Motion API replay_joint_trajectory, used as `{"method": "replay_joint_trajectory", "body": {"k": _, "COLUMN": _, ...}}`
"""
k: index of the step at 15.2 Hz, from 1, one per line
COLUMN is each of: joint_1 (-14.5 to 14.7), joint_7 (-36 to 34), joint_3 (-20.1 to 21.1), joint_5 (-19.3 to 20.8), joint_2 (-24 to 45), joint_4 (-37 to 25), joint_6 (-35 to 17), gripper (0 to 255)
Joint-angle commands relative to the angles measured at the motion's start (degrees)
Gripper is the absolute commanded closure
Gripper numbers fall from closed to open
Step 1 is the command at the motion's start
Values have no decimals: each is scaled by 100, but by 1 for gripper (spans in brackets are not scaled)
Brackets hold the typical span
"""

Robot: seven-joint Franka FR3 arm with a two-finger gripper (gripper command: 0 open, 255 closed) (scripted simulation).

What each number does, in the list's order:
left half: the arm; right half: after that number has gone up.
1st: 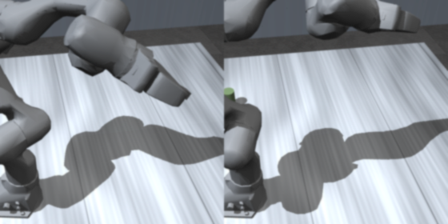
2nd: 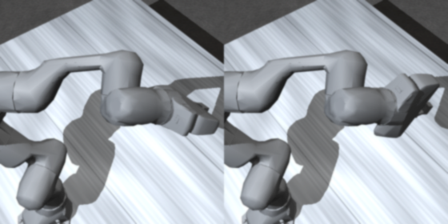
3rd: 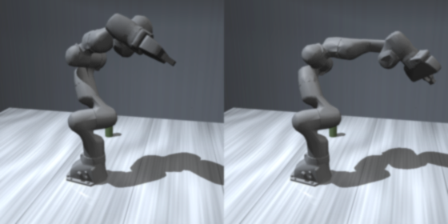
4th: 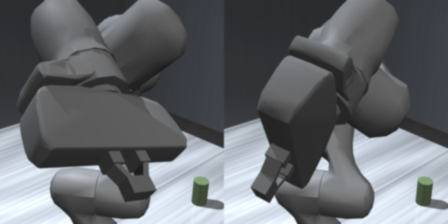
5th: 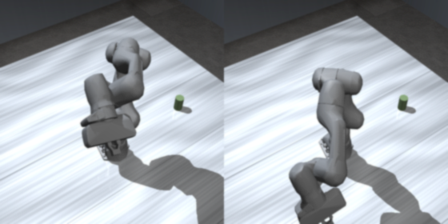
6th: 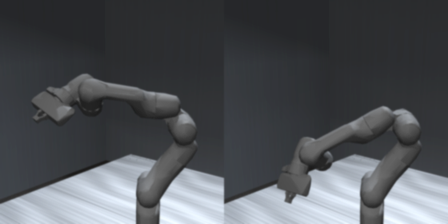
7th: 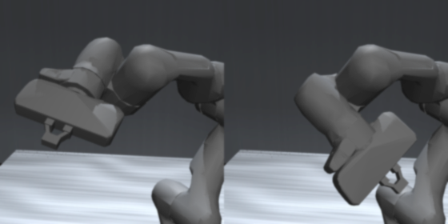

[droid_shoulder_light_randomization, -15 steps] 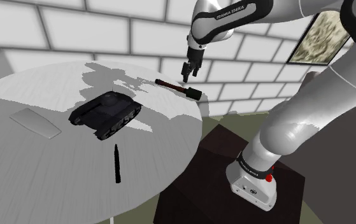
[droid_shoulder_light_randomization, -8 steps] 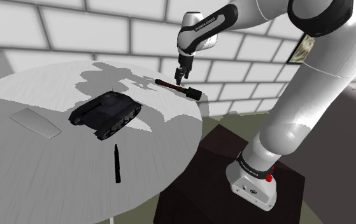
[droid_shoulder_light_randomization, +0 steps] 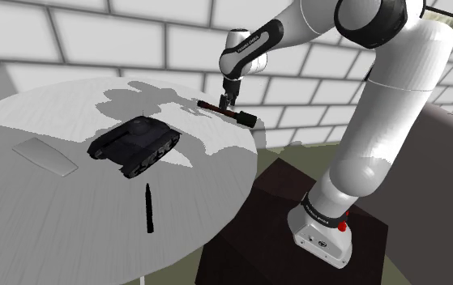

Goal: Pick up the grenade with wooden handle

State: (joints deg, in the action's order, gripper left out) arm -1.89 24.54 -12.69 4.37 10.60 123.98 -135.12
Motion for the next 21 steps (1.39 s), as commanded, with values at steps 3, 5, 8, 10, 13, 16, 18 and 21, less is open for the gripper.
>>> {"method": "replay_joint_trajectory", "body": {"k": 3, "joint_1": -14, "joint_7": 10, "joint_3": 10, "joint_5": -36, "joint_2": 188, "joint_4": 60, "joint_6": -249, "gripper": 0}}
{"method": "replay_joint_trajectory", "body": {"k": 5, "joint_1": -16, "joint_7": 13, "joint_3": 10, "joint_5": -37, "joint_2": 189, "joint_4": 56, "joint_6": -246, "gripper": 255}}
{"method": "replay_joint_trajectory", "body": {"k": 8, "joint_1": -16, "joint_7": 14, "joint_3": 10, "joint_5": -37, "joint_2": 190, "joint_4": 54, "joint_6": -245, "gripper": 255}}
{"method": "replay_joint_trajectory", "body": {"k": 10, "joint_1": -16, "joint_7": 14, "joint_3": 10, "joint_5": -37, "joint_2": 191, "joint_4": 55, "joint_6": -246, "gripper": 255}}
{"method": "replay_joint_trajectory", "body": {"k": 13, "joint_1": -17, "joint_7": 15, "joint_3": 9, "joint_5": -37, "joint_2": 189, "joint_4": 56, "joint_6": -246, "gripper": 255}}
{"method": "replay_joint_trajectory", "body": {"k": 16, "joint_1": -6, "joint_7": 6, "joint_3": 4, "joint_5": -15, "joint_2": 81, "joint_4": 26, "joint_6": -109, "gripper": 255}}
{"method": "replay_joint_trajectory", "body": {"k": 18, "joint_1": 1, "joint_7": 2, "joint_3": -2, "joint_5": 4, "joint_2": -20, "joint_4": -16, "joint_6": 32, "gripper": 255}}
{"method": "replay_joint_trajectory", "body": {"k": 21, "joint_1": 10, "joint_7": -2, "joint_3": -8, "joint_5": 30, "joint_2": -166, "joint_4": -85, "joint_6": 245, "gripper": 255}}
